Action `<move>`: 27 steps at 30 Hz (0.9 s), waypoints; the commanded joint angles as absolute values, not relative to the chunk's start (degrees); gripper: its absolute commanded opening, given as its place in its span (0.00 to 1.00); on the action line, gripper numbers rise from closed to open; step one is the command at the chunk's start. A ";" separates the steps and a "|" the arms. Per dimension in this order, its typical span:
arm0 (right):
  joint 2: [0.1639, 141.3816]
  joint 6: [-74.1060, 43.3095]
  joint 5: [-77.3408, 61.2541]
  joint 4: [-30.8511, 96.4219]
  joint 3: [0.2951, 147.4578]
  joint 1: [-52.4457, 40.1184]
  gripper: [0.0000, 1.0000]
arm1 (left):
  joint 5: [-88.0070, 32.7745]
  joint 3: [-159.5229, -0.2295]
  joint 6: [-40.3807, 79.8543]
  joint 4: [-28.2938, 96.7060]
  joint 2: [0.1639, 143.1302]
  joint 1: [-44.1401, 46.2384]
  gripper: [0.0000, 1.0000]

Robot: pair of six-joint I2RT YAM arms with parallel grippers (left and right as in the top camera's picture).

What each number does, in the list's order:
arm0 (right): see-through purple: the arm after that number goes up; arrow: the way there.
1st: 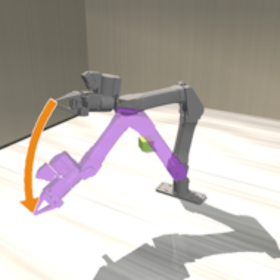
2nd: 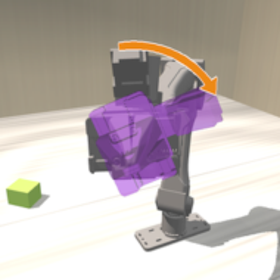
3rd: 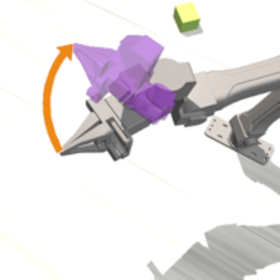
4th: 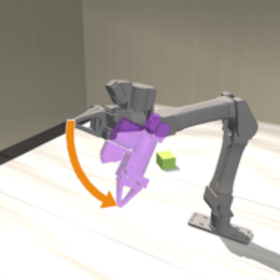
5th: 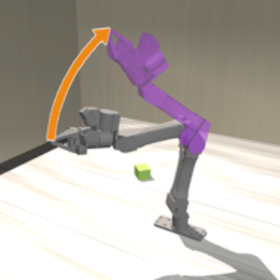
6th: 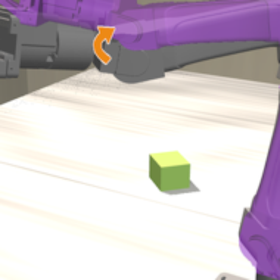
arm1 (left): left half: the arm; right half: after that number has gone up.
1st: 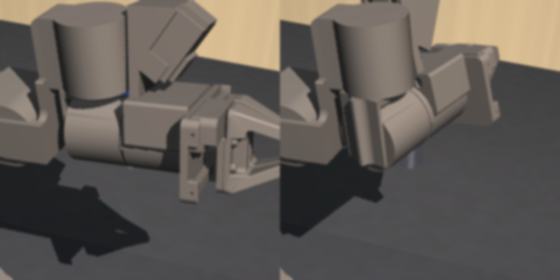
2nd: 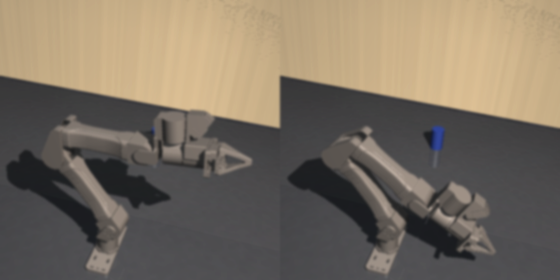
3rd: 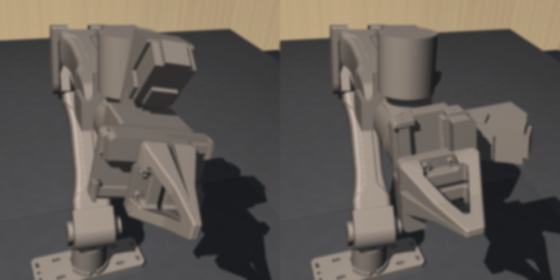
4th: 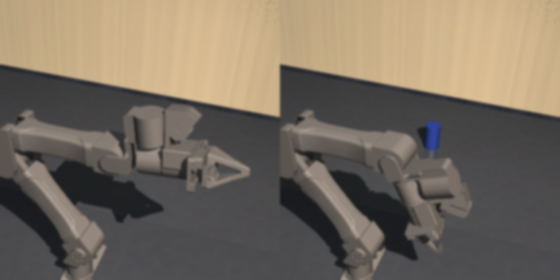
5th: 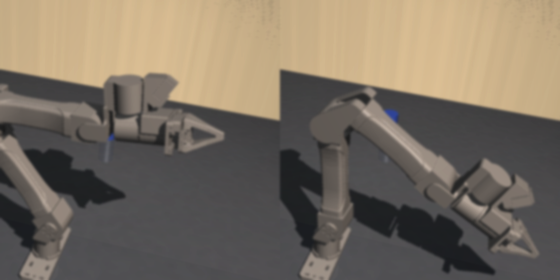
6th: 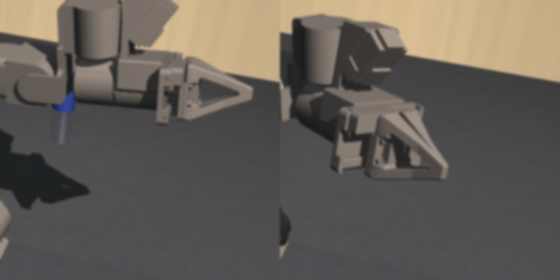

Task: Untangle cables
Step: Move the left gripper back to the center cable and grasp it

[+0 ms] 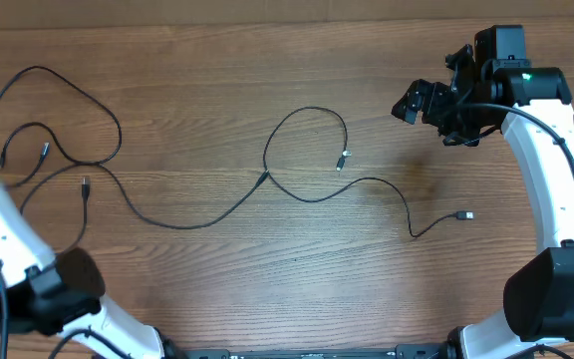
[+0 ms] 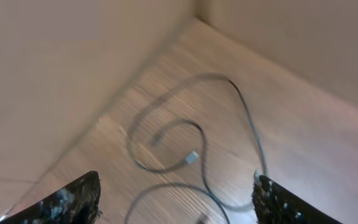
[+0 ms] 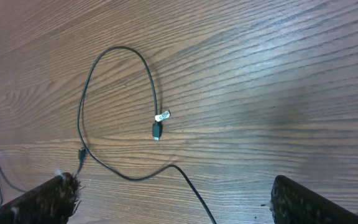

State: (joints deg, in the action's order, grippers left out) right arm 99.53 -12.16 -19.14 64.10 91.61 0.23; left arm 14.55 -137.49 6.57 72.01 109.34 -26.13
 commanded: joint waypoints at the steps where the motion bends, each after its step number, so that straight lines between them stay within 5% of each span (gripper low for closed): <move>1: 98.10 -12.12 -19.40 63.92 92.95 0.01 0.98 | 4.54 -138.04 -3.92 74.41 112.12 -18.44 0.75; 4: 98.10 -12.19 -19.44 63.46 92.95 0.01 1.00 | -25.78 -138.02 -27.27 83.66 114.93 -10.87 0.71; 6: 98.10 -12.34 -19.42 63.20 92.95 0.01 1.00 | -33.89 -137.99 -31.38 89.32 117.19 -7.09 0.70; 14: 98.10 -12.10 -19.40 63.94 92.95 0.01 1.00 | -27.99 -134.02 -34.06 96.33 125.27 7.29 0.61; 20: 98.10 -12.08 -19.38 64.18 92.95 0.01 1.00 | -24.93 -118.87 -26.72 86.54 125.12 12.49 0.50; 22: 98.10 -12.08 -19.38 64.14 92.95 0.01 1.00 | -24.58 -114.28 -23.40 82.02 125.12 13.10 0.56; 23: 98.10 -12.08 -19.38 64.16 92.95 0.01 1.00 | -23.55 -108.86 -22.41 77.62 125.03 14.02 1.00; 27: 98.10 -12.10 -19.38 64.14 92.95 0.01 1.00 | -12.21 -101.36 -14.83 70.54 124.05 17.04 1.00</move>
